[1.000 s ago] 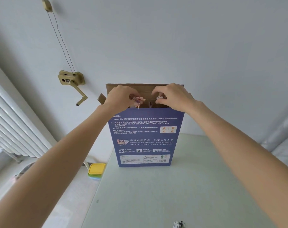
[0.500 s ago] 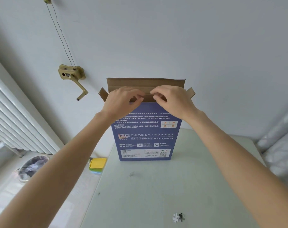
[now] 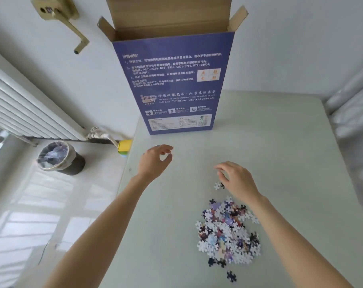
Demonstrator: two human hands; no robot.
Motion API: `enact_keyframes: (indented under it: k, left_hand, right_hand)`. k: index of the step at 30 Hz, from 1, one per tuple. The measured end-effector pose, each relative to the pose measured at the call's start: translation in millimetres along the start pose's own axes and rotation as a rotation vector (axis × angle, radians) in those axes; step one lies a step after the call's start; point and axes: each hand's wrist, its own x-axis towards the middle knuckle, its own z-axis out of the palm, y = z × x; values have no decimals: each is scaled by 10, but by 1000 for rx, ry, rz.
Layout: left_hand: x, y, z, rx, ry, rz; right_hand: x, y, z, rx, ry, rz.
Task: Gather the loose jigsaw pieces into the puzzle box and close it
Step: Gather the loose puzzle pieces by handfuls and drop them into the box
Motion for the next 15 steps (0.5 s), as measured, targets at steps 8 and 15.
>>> enact_keyframes:
  k: [8, 15]
  left_hand:
    - [251, -638, 452, 242, -197, -152]
    - [195, -608, 659, 389, -449, -104]
  right_hand:
    - [-440, 313, 600, -100, -280, 156]
    - [-584, 267, 789, -144, -415, 200]
